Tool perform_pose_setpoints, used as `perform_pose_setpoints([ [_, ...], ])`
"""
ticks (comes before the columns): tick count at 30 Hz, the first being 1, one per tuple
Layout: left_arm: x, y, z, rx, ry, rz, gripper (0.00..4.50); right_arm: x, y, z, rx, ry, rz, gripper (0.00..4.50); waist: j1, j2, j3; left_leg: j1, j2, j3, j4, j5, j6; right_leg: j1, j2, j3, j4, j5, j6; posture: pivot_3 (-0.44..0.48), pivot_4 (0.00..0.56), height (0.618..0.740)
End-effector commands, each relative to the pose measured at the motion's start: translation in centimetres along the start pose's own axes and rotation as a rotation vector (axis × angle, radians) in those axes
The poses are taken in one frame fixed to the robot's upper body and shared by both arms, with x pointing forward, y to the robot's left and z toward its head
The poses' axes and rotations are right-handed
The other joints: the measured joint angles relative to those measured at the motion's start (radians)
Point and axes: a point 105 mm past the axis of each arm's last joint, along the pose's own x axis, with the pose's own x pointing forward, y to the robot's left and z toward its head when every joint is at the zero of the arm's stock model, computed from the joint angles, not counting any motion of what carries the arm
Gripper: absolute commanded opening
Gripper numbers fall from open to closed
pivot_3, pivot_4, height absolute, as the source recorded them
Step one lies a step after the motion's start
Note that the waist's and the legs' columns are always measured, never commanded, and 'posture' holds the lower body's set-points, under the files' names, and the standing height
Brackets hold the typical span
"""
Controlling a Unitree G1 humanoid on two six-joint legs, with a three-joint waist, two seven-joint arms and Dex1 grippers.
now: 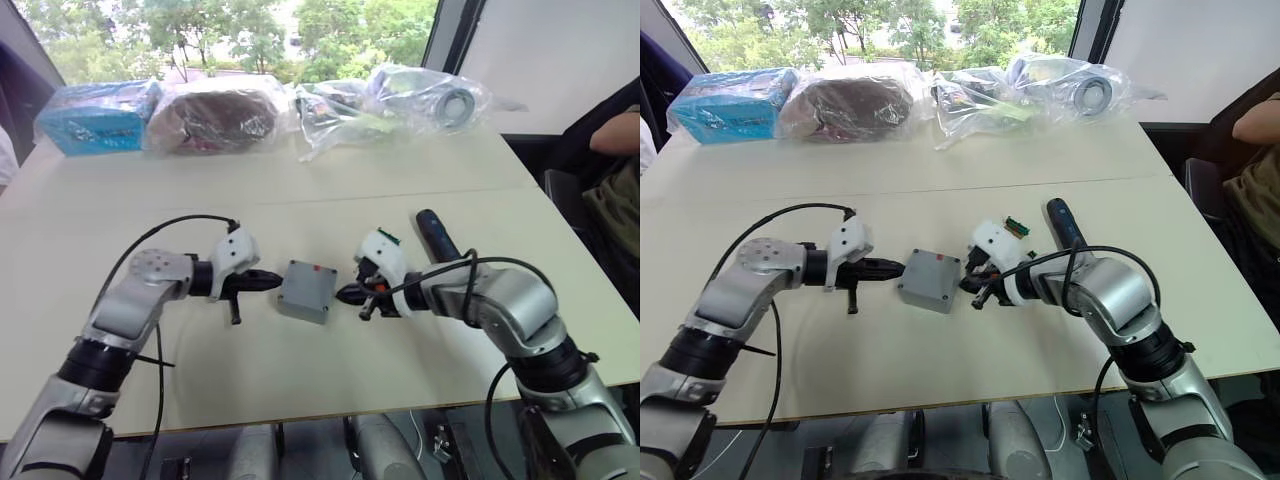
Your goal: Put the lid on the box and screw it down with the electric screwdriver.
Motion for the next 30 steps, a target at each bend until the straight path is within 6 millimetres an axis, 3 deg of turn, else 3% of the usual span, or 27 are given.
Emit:
perform_pose_setpoints([
  [1, 1.4, -0.2, 1.4, 0.044, -0.054, -0.047, 0.0, 0.1, 1.5, 1.3, -0.038, -0.05, 0.067, 0.1, 0.0, 0.0, 0.0, 0.0, 0.0, 0.0, 0.0, 0.0, 0.0, 0.0, 0.0, 0.0, 0.0, 0.0, 0.0, 0.0, 0.15, 0.74],
  [8, 2.9, 1.0, 1.3, 0.071, -0.05, -0.046, 0.0, 0.2, 2.1, 1.7, -0.051, -0.037, 0.097, 0.1, -0.003, 0.0, 0.0, 0.001, 0.0, -0.001, 0.001, 0.0, 0.0, -0.001, 0.001, 0.0, 0.006, 0.0, 0.001, 0.0, 0.15, 0.74],
  [10, 2.5, 1.2, 0.7, 0.097, -0.021, -0.043, 0.0, -0.2, 1.5, 1.4, -0.064, -0.008, 0.065, 0.1, -0.005, 0.0, 0.0, 0.001, 0.0, -0.001, 0.001, 0.0, 0.0, -0.001, 0.001, 0.0, 0.007, 0.0, 0.001, 0.0, 0.15, 0.74],
  [14, -0.2, 1.1, -0.6, 0.117, 0.037, -0.039, 0.0, -2.1, -0.8, 1.3, -0.111, 0.025, -0.043, 0.1, -0.007, 0.0, 0.0, 0.001, 0.0, -0.001, 0.001, 0.0, 0.0, -0.002, 0.0, 0.0, 0.007, 0.0, 0.001, 0.0, 0.15, 0.74],
  [19, -2.2, -0.1, -0.7, 0.103, 0.053, -0.065, 0.0, -3.0, -2.5, 1.8, -0.12, 0.003, -0.097, 0.1, -0.004, 0.0, 0.0, 0.001, 0.0, -0.001, 0.0, 0.0, 0.0, -0.003, 0.001, 0.0, 0.007, -0.001, 0.0, 0.0, 0.15, 0.74],
  [22, -2.5, -0.9, -0.5, 0.084, 0.046, -0.084, 0.0, -2.7, -3.0, 2.2, -0.116, -0.021, -0.105, 0.1, -0.001, 0.0, 0.0, 0.001, 0.0, -0.001, 0.001, 0.0, 0.0, -0.002, 0.0, 0.0, 0.007, -0.001, 0.001, 0.0, 0.15, 0.74],
  [25, -1.8, -1.6, 0.2, 0.073, 0.017, -0.086, 0.0, -1.0, -2.8, 2.4, -0.119, -0.05, -0.083, 0.1, -0.004, 0.0, 0.0, 0.001, 0.0, 0.0, 0.001, 0.0, 0.0, -0.002, 0.0, 0.0, 0.007, -0.001, 0.001, 0.0, 0.15, 0.74],
  [30, -0.9, -1.5, 0.7, 0.075, 0.0, -0.072, 0.0, 0.5, -2.0, 2.5, -0.123, -0.06, -0.048, 0.1, -0.005, 0.0, 0.0, 0.001, 0.0, -0.001, 0.001, 0.0, 0.0, -0.003, 0.001, 0.0, 0.008, -0.001, 0.001, 0.0, 0.15, 0.74],
])
